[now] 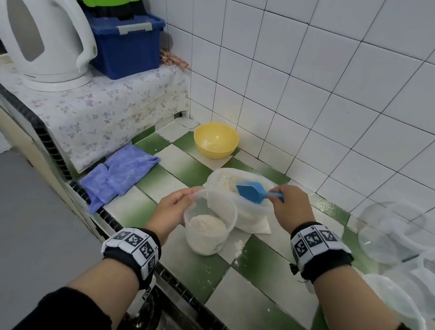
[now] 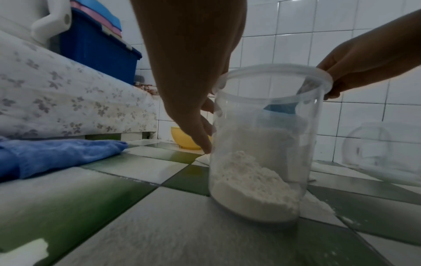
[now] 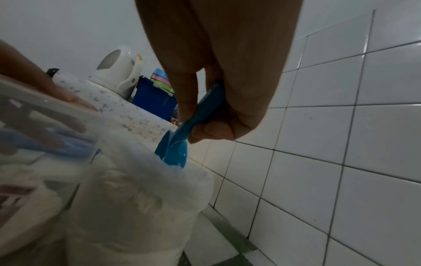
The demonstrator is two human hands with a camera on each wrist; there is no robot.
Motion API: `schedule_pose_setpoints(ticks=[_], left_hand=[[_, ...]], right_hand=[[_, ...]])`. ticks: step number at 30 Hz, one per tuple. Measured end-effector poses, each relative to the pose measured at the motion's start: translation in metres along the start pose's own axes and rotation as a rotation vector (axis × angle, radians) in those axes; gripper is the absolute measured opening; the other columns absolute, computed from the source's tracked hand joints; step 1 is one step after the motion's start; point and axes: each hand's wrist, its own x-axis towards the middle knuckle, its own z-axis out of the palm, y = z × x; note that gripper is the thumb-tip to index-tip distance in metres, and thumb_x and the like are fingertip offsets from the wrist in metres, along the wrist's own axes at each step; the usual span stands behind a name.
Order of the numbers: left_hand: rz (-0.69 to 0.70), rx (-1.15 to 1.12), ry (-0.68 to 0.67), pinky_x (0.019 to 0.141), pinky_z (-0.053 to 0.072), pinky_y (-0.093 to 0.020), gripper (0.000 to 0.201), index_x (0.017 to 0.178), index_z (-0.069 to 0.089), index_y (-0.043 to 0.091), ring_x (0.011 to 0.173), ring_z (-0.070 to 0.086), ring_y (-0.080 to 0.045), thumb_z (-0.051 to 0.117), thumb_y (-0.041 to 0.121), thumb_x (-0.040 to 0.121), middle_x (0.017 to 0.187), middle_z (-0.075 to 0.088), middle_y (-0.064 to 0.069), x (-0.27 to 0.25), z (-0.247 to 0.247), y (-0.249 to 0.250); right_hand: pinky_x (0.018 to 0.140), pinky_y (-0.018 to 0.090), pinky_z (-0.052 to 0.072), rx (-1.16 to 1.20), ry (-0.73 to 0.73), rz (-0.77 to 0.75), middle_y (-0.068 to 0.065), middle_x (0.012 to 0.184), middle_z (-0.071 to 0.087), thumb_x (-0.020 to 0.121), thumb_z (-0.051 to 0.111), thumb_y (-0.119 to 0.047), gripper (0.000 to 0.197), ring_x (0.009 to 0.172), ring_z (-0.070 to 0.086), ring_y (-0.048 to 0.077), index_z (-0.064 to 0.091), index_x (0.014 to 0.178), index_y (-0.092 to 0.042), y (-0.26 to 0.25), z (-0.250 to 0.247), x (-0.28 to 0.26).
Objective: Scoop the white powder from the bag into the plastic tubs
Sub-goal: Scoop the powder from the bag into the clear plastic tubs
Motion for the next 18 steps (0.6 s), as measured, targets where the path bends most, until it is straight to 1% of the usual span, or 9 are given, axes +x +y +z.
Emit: schedule_pose_setpoints(ticks=[2,6,9,11,13,18], left_hand=[[-0.014,-0.024,-0.01,0.09,0.053,-0.047,0.016,0.105,0.074,0.032,0.11,0.066,-0.016,0.068,0.028,0.092,0.11,0.074,0.005,0.0,0.001,0.0],[-0.033,-0.056,-0.02,0.081,0.052,-0.035,0.018,0.109,0.073,0.031,0.112,0.064,-0.015,0.068,0.028,0.091,0.113,0.073,0.006,0.001,0.0,-0.001],[-0.046,-0.069,-0.034,0.074,0.053,-0.027,0.019,0.11,0.072,0.029,0.11,0.065,-0.012,0.068,0.027,0.091,0.11,0.073,0.008,0.0,0.0,0.002],[-0.055,-0.076,-0.042,0.07,0.055,-0.023,0.021,0.112,0.072,0.029,0.108,0.065,-0.011,0.067,0.026,0.092,0.108,0.074,0.008,-0.001,0.001,0.004],[-0.061,-0.082,-0.045,0.068,0.055,-0.022,0.023,0.115,0.071,0.028,0.108,0.065,-0.011,0.067,0.025,0.092,0.109,0.073,0.008,-0.001,0.001,0.005],[-0.075,-0.094,-0.037,0.063,0.053,-0.019,0.023,0.115,0.07,0.028,0.108,0.064,-0.009,0.066,0.026,0.093,0.112,0.073,0.007,-0.003,0.001,0.006]], right_hand=[[0.072,0.024,0.037,-0.011,0.018,-0.037,0.008,0.095,0.064,0.093,0.055,-0.02,0.019,0.082,0.05,0.017,0.068,0.099,-0.007,-0.002,0.006,0.002],[0.077,0.023,0.039,-0.027,0.036,-0.139,0.007,0.099,0.064,0.094,0.055,-0.021,0.021,0.086,0.053,0.017,0.067,0.105,-0.009,-0.011,0.017,0.009],[0.085,0.029,0.044,-0.051,-0.007,-0.213,0.008,0.104,0.066,0.095,0.052,-0.02,0.024,0.095,0.057,0.022,0.067,0.11,-0.009,-0.02,0.022,0.015],[0.088,0.033,0.045,-0.089,-0.083,-0.215,0.009,0.106,0.065,0.096,0.05,-0.02,0.026,0.098,0.057,0.025,0.066,0.114,-0.009,-0.024,0.024,0.017],[0.087,0.033,0.045,-0.136,-0.132,-0.201,0.009,0.107,0.065,0.097,0.049,-0.022,0.028,0.099,0.057,0.025,0.065,0.116,-0.011,-0.027,0.024,0.019],[0.088,0.032,0.047,-0.195,-0.178,-0.137,0.009,0.108,0.065,0.097,0.047,-0.021,0.027,0.1,0.058,0.024,0.067,0.112,-0.011,-0.027,0.024,0.022]])
